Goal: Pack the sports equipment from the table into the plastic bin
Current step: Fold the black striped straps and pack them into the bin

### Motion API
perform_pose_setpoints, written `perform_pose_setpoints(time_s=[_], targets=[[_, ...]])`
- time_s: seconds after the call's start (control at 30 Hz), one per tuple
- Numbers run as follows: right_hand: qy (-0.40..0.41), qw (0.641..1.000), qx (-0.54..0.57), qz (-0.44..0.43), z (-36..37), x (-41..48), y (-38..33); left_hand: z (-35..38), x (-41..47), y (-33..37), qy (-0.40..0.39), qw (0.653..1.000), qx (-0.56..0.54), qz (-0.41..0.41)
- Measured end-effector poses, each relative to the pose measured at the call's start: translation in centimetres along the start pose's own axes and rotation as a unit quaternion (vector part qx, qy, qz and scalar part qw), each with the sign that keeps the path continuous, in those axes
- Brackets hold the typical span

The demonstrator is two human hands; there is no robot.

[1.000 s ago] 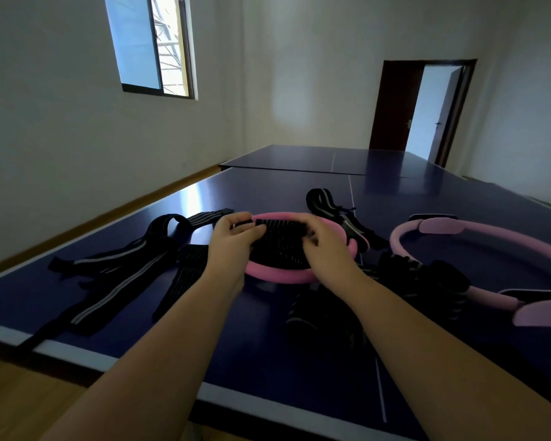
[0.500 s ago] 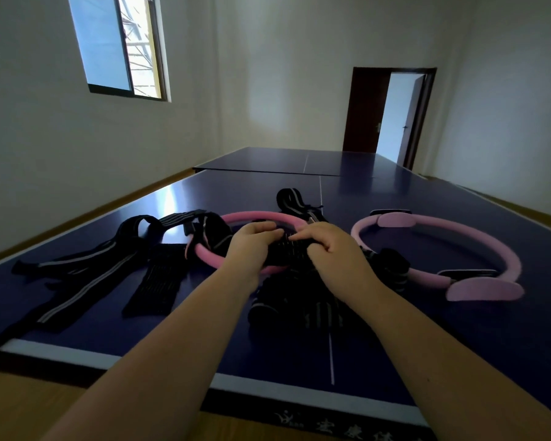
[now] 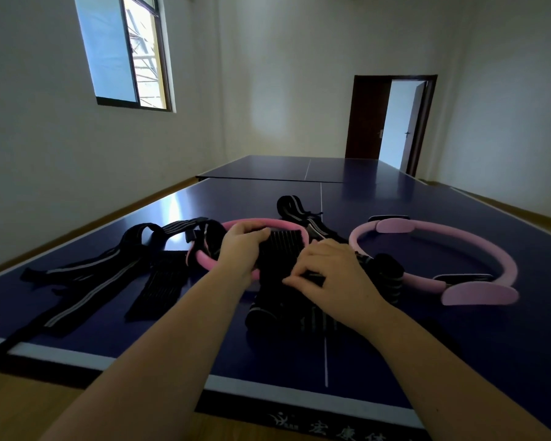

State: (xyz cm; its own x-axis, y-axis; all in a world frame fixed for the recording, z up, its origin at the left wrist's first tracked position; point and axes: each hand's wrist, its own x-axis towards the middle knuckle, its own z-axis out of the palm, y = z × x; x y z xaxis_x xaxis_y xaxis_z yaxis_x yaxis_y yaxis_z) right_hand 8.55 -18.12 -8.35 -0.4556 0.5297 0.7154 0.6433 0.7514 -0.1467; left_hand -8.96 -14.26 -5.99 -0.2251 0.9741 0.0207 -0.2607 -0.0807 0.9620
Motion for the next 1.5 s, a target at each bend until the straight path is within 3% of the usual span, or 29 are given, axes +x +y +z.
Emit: perform_pose_setpoints(time_s=[0.07, 0.13, 0.2, 0.27, 0.33, 0.4, 0.47, 0.57, 0.7, 0.83, 0.93, 1.0, 1.1, 1.2, 1.33, 1.5], targets=[[0.005, 0.984, 0.137, 0.112, -0.1, -0.2, -0.3, 0.3, -0.3, 0.3, -0.041, 0.997, 0.038, 0.051], [0.051, 0.920, 0.273, 0.277, -0.6, 0.4, -0.9, 0.5, -0.9, 1.1, -0.072, 0.992, 0.049, 0.089], [0.080, 0.864, 0.296, 0.399, -1.1, 1.7, -1.0, 0.4, -1.6, 2.1, -0.106, 0.987, 0.038, 0.111], [0.051, 0.810, 0.329, 0.482, -1.2, 3.4, -0.3, 0.3, -2.8, 3.3, -0.163, 0.979, 0.028, 0.118], [-0.003, 0.732, 0.419, 0.537, -1.1, 4.5, 0.2, 0.1, -3.9, 4.2, -0.215, 0.969, 0.028, 0.115], [-0.045, 0.646, 0.548, 0.530, -1.2, 5.1, 0.1, -0.2, -4.3, 4.7, -0.243, 0.963, 0.054, 0.105], [-0.043, 0.594, 0.626, 0.504, -1.3, 5.6, -0.4, -0.6, -4.2, 4.5, -0.247, 0.960, 0.091, 0.092], [0.008, 0.603, 0.645, 0.470, -0.5, 6.7, -1.1, -1.3, -3.2, 3.4, -0.183, 0.973, 0.121, 0.074], [0.063, 0.657, 0.637, 0.399, 0.5, 7.5, -1.5, -2.2, -2.2, 2.5, -0.082, 0.992, 0.074, 0.063], [0.049, 0.723, 0.608, 0.325, 0.3, 7.5, -1.9, -2.0, -2.8, 3.1, -0.103, 0.994, 0.030, 0.031], [0.033, 0.779, 0.555, 0.290, 0.2, 7.2, -2.4, -1.6, -2.9, 3.4, -0.095, 0.989, 0.060, 0.101], [0.027, 0.794, 0.541, 0.277, 0.1, 7.2, -2.3, -1.5, -2.6, 3.4, -0.062, 0.979, 0.106, 0.161], [0.025, 0.793, 0.540, 0.281, -0.5, 7.3, -2.5, -1.5, -2.3, 3.3, -0.075, 0.970, 0.109, 0.203], [0.012, 0.761, 0.568, 0.314, -1.0, 7.2, -2.3, -1.4, -2.8, 3.5, -0.127, 0.969, 0.055, 0.203], [0.006, 0.720, 0.548, 0.425, -1.4, 7.5, -1.3, -1.9, -3.4, 3.8, -0.223, 0.965, -0.003, 0.139], [0.032, 0.721, 0.574, 0.386, -2.2, 7.6, -1.5, -1.9, -3.5, 3.9, -0.291, 0.954, -0.002, 0.067]])
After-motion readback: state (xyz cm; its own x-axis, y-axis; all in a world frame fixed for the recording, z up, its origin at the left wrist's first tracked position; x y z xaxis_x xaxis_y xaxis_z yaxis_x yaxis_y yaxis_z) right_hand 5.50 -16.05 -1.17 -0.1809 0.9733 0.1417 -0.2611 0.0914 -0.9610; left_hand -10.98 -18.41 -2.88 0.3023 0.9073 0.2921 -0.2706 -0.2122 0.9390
